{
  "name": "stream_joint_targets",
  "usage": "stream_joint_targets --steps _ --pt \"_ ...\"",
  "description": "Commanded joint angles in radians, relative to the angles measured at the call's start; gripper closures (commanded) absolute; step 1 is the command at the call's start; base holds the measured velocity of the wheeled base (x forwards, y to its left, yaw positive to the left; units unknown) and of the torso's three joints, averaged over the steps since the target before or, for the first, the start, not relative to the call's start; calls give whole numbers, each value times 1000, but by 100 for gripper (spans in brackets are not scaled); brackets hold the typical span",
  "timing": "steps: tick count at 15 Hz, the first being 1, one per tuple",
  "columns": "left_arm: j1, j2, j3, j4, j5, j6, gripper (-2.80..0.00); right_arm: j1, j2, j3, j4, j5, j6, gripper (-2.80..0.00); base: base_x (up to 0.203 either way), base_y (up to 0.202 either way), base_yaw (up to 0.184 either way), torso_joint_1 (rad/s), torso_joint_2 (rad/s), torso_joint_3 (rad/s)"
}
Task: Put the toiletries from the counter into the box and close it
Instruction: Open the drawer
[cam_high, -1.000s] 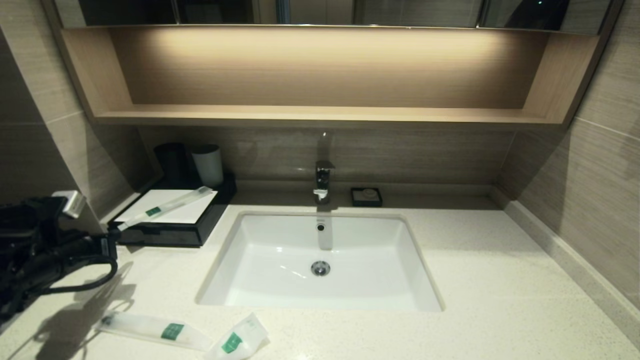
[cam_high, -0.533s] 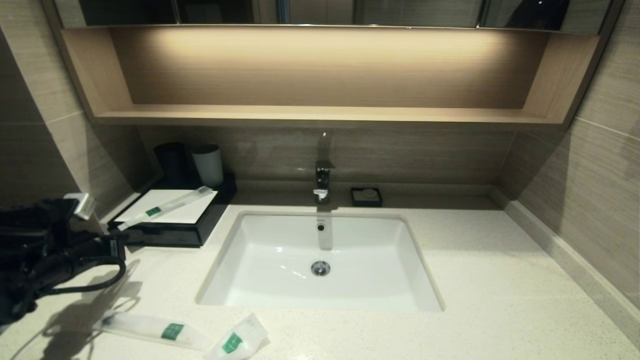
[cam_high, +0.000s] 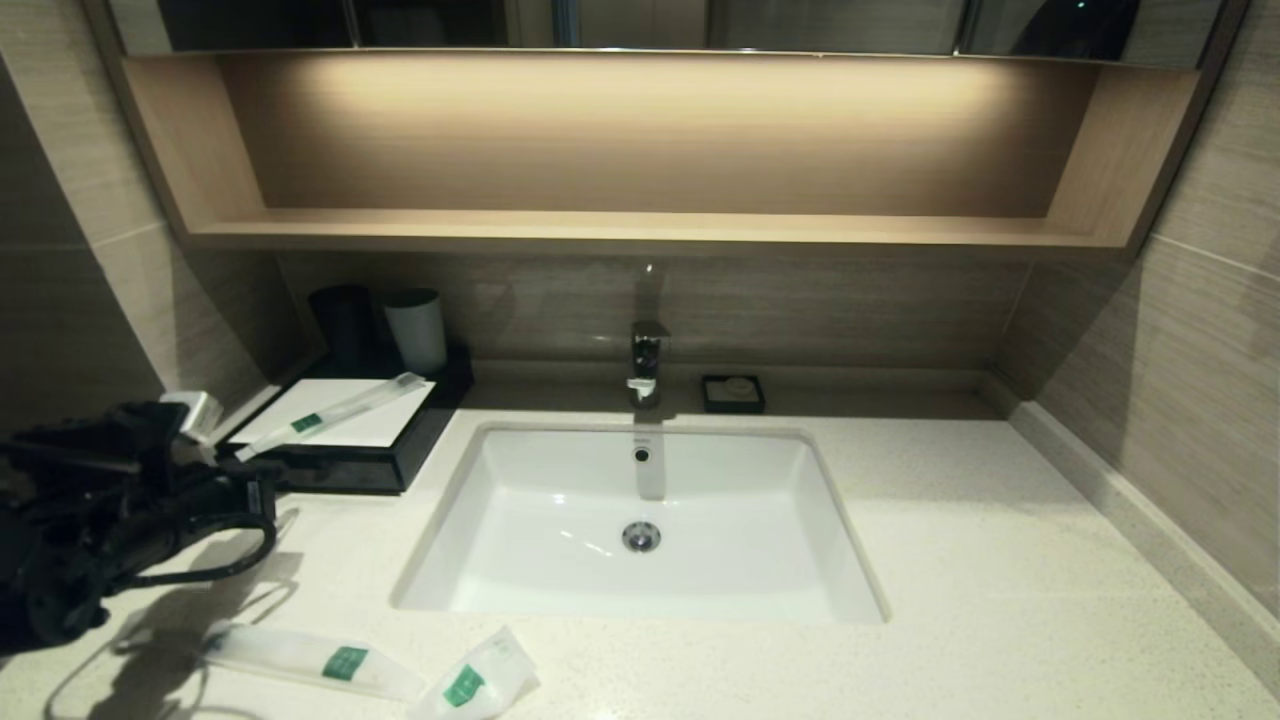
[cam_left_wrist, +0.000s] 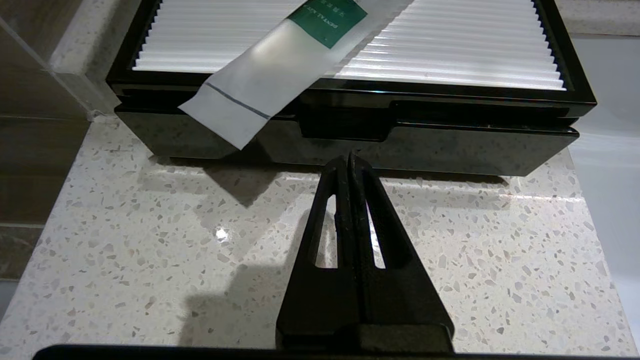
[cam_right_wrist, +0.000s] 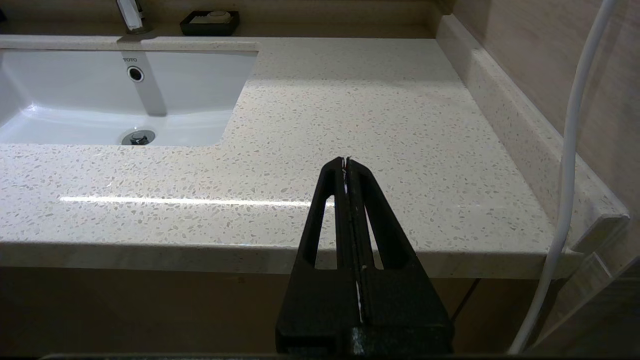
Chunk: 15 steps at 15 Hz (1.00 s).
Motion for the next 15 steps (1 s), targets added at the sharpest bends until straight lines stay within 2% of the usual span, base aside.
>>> stream_joint_targets --steps 1,6,15 --pt "-5 26 -11 -13 -1 1 0 0 1 2 0 0 0 0 0 0 0 0 0 0" --pt "-9 80 -28 -71 10 7 0 0 1 2 0 0 0 0 0 0 0 0 0 0" --pt "-9 82 -27 -84 9 7 0 0 1 2 0 0 0 0 0 0 0 0 0 0"
